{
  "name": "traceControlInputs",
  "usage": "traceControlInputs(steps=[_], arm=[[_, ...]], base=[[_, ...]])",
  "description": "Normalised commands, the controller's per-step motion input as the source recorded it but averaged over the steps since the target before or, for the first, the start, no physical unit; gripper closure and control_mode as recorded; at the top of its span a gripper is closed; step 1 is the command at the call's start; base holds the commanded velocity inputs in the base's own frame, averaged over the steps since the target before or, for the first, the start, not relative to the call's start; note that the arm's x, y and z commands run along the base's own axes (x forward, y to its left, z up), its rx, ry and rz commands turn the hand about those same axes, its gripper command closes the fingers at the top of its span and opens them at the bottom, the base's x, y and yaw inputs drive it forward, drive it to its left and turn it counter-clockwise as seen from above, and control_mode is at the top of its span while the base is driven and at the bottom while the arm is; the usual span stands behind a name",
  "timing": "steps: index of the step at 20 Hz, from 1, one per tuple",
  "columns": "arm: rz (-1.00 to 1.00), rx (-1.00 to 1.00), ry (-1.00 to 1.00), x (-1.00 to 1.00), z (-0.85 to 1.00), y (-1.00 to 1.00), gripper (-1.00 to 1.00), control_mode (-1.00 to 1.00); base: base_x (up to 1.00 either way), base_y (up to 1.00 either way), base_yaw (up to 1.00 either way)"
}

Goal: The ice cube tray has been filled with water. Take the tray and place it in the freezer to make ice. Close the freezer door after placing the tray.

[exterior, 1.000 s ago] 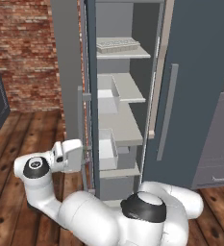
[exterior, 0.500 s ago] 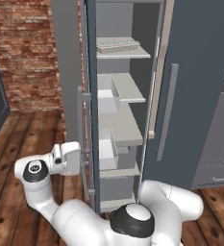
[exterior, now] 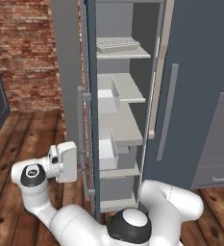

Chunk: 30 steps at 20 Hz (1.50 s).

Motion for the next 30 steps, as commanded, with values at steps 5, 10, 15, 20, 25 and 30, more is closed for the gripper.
traceControlInputs(steps=[5,10,15,20,25,30], arm=[[0.10,-0.02,0.20,0.03,-0.11,0.23,-1.00,-1.00],[0.13,-0.04,0.23,0.12,-0.15,0.14,-1.00,-1.00],[0.16,-0.02,0.20,0.13,-0.13,0.10,-1.00,-1.00],[0.11,0.00,0.07,0.30,-0.14,0.00,-1.00,-1.00],[0.05,0.00,0.07,0.55,-0.19,-0.02,-1.00,-1.00],[0.01,0.00,0.17,0.57,-0.27,0.15,-1.00,-1.00]], base=[[0.00,0.00,0.00],[0.00,0.00,0.00],[0.00,0.00,0.00],[0.00,0.00,0.00],[0.00,0.00,0.00],[0.00,0.00,0.00]])
